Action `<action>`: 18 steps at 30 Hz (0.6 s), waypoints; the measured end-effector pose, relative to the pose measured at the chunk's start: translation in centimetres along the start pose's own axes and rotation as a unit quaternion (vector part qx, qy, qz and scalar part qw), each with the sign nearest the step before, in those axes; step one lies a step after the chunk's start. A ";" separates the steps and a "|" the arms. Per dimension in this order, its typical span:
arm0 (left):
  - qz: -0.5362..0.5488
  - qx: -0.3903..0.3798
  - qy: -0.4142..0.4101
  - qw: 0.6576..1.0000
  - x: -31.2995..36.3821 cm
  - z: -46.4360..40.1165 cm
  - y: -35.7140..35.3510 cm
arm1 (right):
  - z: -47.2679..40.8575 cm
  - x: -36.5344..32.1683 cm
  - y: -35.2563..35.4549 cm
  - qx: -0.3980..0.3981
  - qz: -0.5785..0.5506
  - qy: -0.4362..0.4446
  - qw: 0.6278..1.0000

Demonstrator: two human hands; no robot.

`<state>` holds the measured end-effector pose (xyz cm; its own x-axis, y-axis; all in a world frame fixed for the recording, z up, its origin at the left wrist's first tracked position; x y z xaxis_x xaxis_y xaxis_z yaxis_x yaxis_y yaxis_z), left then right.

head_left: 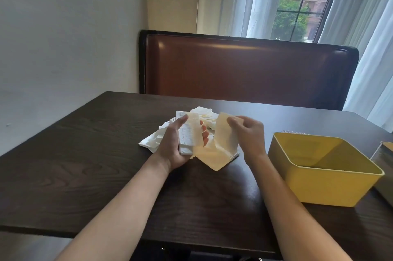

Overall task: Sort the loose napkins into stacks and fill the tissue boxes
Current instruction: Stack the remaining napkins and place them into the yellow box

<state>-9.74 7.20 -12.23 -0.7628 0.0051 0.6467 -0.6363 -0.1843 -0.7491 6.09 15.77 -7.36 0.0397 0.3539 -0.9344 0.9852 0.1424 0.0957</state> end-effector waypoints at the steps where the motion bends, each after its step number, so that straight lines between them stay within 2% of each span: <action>1: -0.004 -0.001 -0.002 1.000 0.0 0.0 -0.1 | 0.2 -0.3 -0.1 -0.011 -0.067 -0.024 0.997; 4: -0.051 -0.016 -0.010 0.998 -0.1 0.0 -0.5 | 1.1 -1.4 -1.5 -0.115 -0.224 -0.061 0.966; 6: -0.096 -0.030 0.002 0.995 -0.6 0.2 -1.0 | 1.8 -2.2 -2.5 -0.173 -0.249 -0.056 0.951; 12: -0.131 -0.074 0.053 0.987 -2.5 0.5 -2.2 | 2.5 -2.3 -3.6 -0.155 -0.101 0.015 0.983; 18: -0.118 -0.105 0.039 0.987 -2.9 0.8 -3.3 | 2.4 -0.7 -4.0 -0.151 -0.041 -0.051 0.986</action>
<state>-5.34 6.98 -11.56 -0.5913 0.1003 0.8002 -0.8012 0.0395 -0.5971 2.54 12.70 -7.96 -0.0061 0.2372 -0.9714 0.8917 0.4411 0.1021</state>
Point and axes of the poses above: each hand's wrist, its own z-axis away from the middle knuckle, its own y-axis out of the back of the hand, x = y × z, the point moved 8 cm from there along -z, towards the middle knuckle, and after that the axes turned 1 degree about y, right-handed, at the moved point
